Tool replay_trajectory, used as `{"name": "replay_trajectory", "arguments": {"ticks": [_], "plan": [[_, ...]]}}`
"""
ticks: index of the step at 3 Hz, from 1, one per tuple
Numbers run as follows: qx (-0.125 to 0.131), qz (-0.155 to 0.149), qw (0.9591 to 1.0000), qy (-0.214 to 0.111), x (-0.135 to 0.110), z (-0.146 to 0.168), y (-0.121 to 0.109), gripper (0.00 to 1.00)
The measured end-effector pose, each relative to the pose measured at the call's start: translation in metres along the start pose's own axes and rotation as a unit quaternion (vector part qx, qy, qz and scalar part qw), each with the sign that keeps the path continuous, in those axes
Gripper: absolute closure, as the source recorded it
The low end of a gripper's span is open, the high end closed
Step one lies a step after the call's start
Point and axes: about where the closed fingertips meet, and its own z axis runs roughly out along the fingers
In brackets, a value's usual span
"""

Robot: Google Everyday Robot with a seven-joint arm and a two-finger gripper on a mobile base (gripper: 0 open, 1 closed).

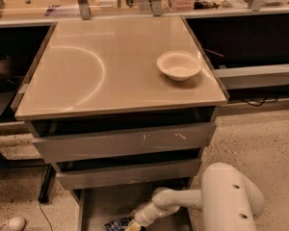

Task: Pick blue chip bag from bottom drawer and place on counter

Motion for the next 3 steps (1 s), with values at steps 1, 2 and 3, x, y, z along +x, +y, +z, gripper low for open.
{"name": "replay_trajectory", "arguments": {"ticks": [1, 2, 3], "plan": [[0.018, 0.008, 0.9998, -0.003, -0.008, -0.015, 0.011, 1.00], [0.093, 0.047, 0.9946, -0.006, -0.028, -0.077, 0.003, 1.00], [0.156, 0.069, 0.9852, -0.011, -0.056, -0.128, 0.009, 1.00]]}}
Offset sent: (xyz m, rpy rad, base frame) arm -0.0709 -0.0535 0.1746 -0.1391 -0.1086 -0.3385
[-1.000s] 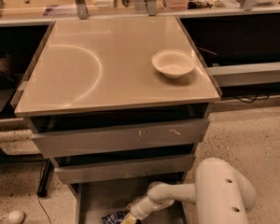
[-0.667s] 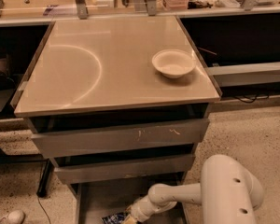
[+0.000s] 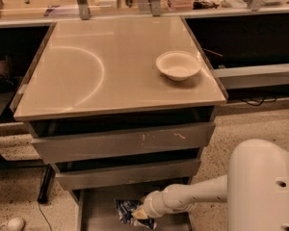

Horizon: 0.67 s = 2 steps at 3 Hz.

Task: Pick blue chip bag from bottom drawer and place on counter

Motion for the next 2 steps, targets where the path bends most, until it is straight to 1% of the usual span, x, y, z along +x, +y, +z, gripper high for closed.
{"name": "replay_trajectory", "arguments": {"ticks": [1, 2], "plan": [[0.058, 0.010, 0.9982, -0.009, -0.038, -0.047, 0.001, 1.00], [0.091, -0.010, 0.9956, -0.018, -0.051, -0.077, 0.001, 1.00]]}}
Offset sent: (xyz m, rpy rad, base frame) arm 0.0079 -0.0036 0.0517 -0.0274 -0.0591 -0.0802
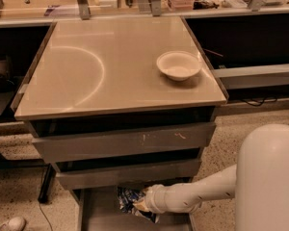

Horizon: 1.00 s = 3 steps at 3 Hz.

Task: Pick blue chip bag from bottom drawer and place on counter

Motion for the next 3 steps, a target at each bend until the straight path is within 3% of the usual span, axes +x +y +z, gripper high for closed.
{"name": "replay_trajectory", "arguments": {"ticks": [1, 2, 3], "plan": [[-0.007, -0.003, 0.9999, 0.011, -0.001, -0.008, 0.004, 1.00], [0.001, 0.015, 0.9994, 0.032, 0.000, -0.043, 0.011, 1.00], [0.014, 0.021, 0.9983, 0.053, -0.004, -0.094, 0.035, 1.00]]}}
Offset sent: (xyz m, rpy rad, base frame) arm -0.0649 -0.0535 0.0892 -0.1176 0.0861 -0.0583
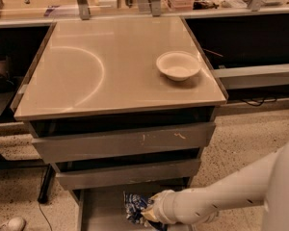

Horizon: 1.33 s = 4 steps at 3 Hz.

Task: Pick blue chip bag from bottom drawer and place on counter

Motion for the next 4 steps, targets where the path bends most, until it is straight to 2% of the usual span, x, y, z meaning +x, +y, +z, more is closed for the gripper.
{"name": "replay_trajectory", "arguments": {"ticks": [1, 2, 3, 4], "plan": [[0.007, -0.003, 0.9996, 0.028, 0.003, -0.043, 0.027, 1.00], [0.038, -0.019, 0.9990, 0.018, -0.014, -0.073, 0.019, 1.00], [0.035, -0.016, 0.9991, 0.021, -0.020, -0.081, 0.018, 1.00], [0.041, -0.020, 0.9987, 0.022, -0.032, -0.111, 0.019, 1.00]]}}
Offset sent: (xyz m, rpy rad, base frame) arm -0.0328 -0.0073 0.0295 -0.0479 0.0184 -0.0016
